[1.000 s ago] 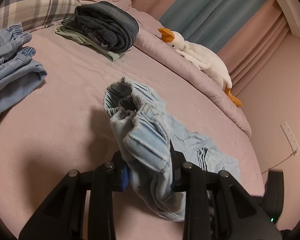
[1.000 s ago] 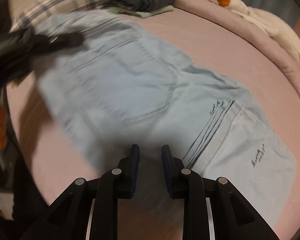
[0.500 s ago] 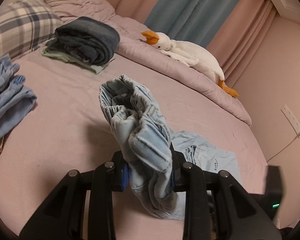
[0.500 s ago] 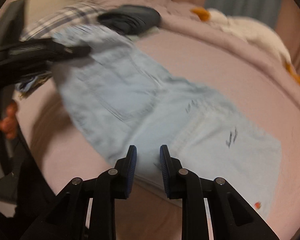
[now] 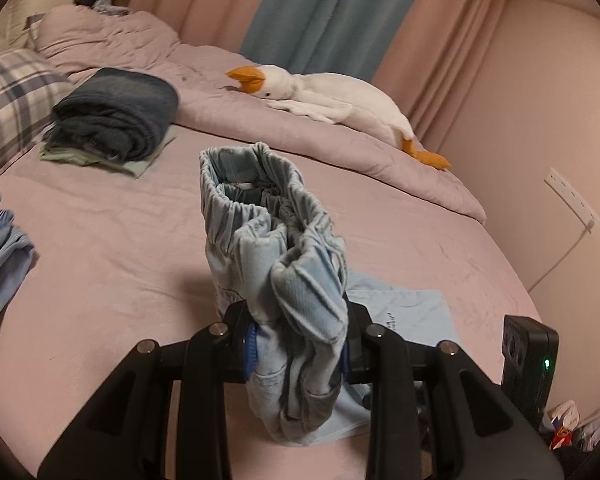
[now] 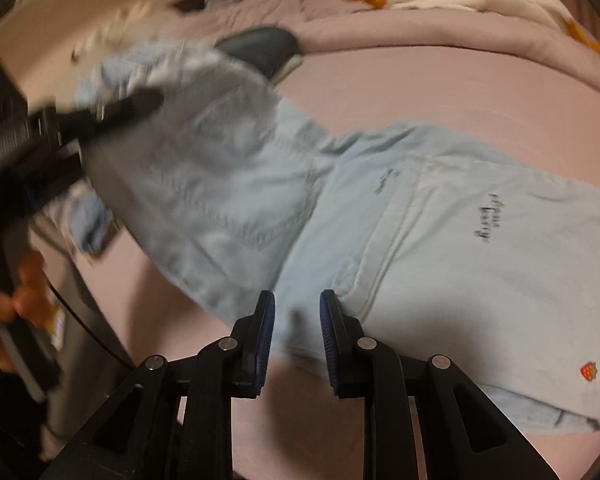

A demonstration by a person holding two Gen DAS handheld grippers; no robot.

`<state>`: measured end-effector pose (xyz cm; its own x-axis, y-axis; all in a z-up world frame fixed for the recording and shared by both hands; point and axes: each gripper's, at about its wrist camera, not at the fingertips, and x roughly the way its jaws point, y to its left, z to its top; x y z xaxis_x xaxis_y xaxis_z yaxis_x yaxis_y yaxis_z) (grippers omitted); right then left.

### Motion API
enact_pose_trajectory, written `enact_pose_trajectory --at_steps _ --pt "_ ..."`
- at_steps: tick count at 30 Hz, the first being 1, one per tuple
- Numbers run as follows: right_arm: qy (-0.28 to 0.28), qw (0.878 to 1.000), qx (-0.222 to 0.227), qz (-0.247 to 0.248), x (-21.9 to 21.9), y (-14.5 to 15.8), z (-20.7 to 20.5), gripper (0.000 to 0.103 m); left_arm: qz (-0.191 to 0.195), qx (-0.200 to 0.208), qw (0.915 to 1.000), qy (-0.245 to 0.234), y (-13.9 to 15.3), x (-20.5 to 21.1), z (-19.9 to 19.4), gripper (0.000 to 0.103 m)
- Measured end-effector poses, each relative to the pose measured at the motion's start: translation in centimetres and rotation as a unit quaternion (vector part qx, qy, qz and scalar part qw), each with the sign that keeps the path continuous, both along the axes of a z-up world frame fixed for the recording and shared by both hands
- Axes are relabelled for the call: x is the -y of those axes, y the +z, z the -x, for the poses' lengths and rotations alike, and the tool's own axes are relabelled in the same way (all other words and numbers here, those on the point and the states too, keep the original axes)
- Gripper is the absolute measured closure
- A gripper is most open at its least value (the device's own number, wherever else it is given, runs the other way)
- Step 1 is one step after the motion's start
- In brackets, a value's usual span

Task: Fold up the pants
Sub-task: 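Grasp the elastic waistband with the left gripper and lift it up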

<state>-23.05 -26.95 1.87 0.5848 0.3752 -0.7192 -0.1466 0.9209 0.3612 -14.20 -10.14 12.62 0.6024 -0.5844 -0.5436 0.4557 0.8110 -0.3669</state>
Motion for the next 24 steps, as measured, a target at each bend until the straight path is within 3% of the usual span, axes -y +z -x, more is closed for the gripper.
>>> enact_pose_trajectory --at_steps 7,10,15,17,19,20,21,24 --pt "-0.077 0.995 -0.016 -0.062 4.4 -0.7 0.5 0.074 -0.017 0.011 0.9992 -0.035 0.5 3.4 0.9 0.073" --pt "-0.105 0.986 -0.027 -0.127 6.5 -1.5 0.6 0.073 -0.029 0.016 0.998 -0.054 0.5 5.0 1.3 0.073" --pt "-0.14 0.96 -0.029 -0.241 8.6 -2.9 0.6 0.062 -0.051 0.02 0.9946 -0.088 -0.1 8.1 2.0 0.073" --pt "-0.147 0.955 -0.028 -0.256 8.9 -3.1 0.5 0.062 -0.061 0.02 0.9928 -0.101 -0.6 9.3 2.3 0.073" --pt "-0.15 0.941 -0.019 -0.303 9.6 -3.3 0.7 0.061 -0.071 0.018 0.9906 -0.115 -1.2 10.6 2.5 0.073" --pt "-0.15 0.929 -0.012 -0.338 10.0 -3.5 0.8 0.059 -0.075 0.016 0.9896 -0.122 -1.5 11.1 2.7 0.073" --pt "-0.153 0.91 -0.005 -0.385 10.7 -4.0 1.0 0.054 -0.082 0.015 0.9882 -0.129 -1.9 11.7 2.8 0.072" --pt "-0.172 0.876 -0.001 -0.452 11.9 -5.0 1.3 0.05 -0.098 0.012 0.9848 -0.143 -3.0 13.1 3.0 0.071"
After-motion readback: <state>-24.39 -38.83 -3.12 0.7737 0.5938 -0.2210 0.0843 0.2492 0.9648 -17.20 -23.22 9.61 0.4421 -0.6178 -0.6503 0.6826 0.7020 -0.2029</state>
